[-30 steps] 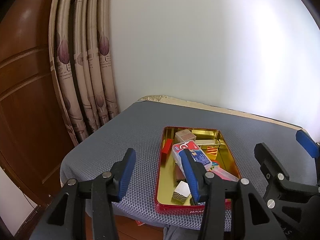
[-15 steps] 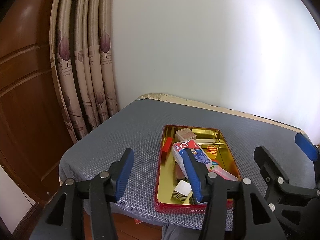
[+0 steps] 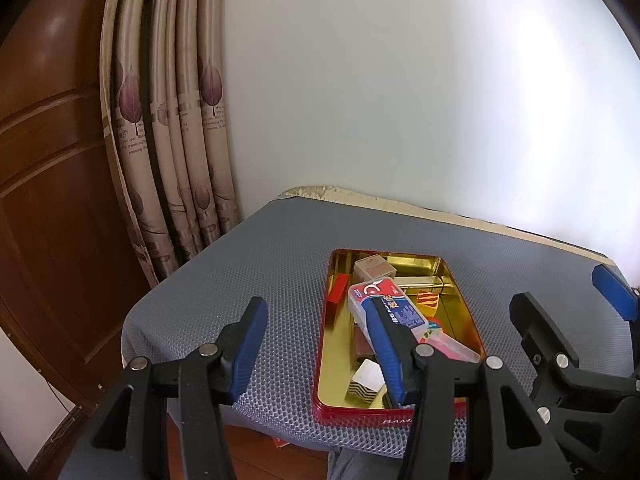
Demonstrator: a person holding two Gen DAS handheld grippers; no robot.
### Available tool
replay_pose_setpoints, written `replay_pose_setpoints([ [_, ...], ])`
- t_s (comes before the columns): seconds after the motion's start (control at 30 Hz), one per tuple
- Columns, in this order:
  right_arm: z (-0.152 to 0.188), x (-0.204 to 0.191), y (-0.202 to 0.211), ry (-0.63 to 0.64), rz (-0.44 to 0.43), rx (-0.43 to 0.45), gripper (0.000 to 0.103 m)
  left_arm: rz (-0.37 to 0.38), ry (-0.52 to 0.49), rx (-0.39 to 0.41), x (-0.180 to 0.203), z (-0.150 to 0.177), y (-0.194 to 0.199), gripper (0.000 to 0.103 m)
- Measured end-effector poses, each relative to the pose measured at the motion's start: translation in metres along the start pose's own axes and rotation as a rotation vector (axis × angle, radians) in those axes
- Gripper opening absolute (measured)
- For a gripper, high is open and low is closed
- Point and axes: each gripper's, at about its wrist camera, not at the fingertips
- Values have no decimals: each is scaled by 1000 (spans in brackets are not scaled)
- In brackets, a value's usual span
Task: Organize rigid objects
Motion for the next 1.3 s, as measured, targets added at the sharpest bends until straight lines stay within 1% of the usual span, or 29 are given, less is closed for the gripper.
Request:
replay_pose_setpoints([
  [1.1, 4, 1, -1, 0, 1, -9, 103, -11, -9, -2, 1, 1, -3, 53],
  [1.3, 6, 2, -2, 1, -3, -13, 103, -11, -8, -9, 0, 3, -4, 56],
])
Point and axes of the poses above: each gripper's, at about its wrist camera, not at the fingertips, and y roughly against the way its jaws point, x to its right, z to its underside
